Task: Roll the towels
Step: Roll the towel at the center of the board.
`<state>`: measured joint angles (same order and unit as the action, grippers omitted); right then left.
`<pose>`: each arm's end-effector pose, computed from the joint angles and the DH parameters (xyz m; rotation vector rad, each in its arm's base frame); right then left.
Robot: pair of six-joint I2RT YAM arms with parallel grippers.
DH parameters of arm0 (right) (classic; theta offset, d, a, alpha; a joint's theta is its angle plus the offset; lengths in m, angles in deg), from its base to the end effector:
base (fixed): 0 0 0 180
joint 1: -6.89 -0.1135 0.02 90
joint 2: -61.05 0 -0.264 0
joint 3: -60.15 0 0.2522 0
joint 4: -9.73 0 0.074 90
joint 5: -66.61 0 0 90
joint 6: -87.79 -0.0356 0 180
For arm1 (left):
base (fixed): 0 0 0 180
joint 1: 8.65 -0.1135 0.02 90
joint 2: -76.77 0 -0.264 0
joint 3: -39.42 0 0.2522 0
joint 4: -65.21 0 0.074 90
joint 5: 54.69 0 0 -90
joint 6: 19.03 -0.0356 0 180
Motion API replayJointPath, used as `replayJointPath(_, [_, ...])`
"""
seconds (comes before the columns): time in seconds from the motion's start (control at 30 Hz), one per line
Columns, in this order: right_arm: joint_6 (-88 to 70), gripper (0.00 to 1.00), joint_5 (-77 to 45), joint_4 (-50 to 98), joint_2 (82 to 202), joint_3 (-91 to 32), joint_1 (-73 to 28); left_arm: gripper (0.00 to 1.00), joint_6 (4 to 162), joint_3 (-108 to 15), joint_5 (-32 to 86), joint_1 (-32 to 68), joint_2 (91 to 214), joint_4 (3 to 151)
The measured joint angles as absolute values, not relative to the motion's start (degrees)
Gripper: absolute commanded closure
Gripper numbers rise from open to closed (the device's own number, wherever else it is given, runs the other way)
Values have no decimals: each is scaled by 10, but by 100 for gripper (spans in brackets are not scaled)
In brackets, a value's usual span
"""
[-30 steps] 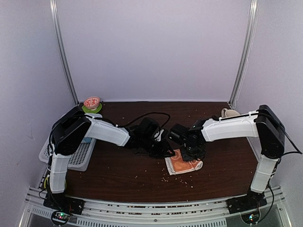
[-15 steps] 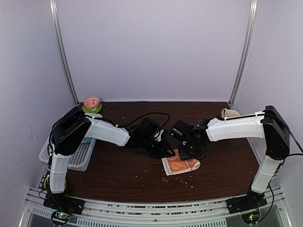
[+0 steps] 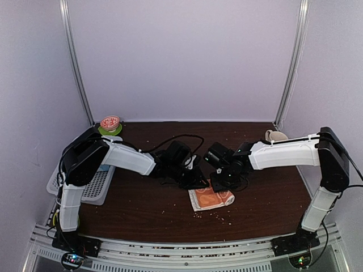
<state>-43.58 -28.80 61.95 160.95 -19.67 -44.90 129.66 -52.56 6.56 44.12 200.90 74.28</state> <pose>0.2102 0.2616 0.1827 -0.2381 2.8425 0.2299 0.2652 -0.3772 0.1285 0.1743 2.7185 -1.4044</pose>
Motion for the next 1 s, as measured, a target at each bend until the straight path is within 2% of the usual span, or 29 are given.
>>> replayJointPath(0.23, [-436, 60, -272, 610, 1609, -197, -452, 95, 1296, -526, 71, 441, 2009, 748])
replayJointPath(0.73, [-436, 60, -272, 610, 1610, -197, -452, 93, 1227, -527, 150, 441, 1965, 888])
replayJointPath(0.9, [-437, 59, -272, 609, 1610, -197, -452, 100, 1208, -527, 166, 441, 1968, 935])
replayJointPath(1.0, [-438, 58, -270, 607, 1610, -197, -453, 100, 1202, -533, 166, 441, 1977, 939])
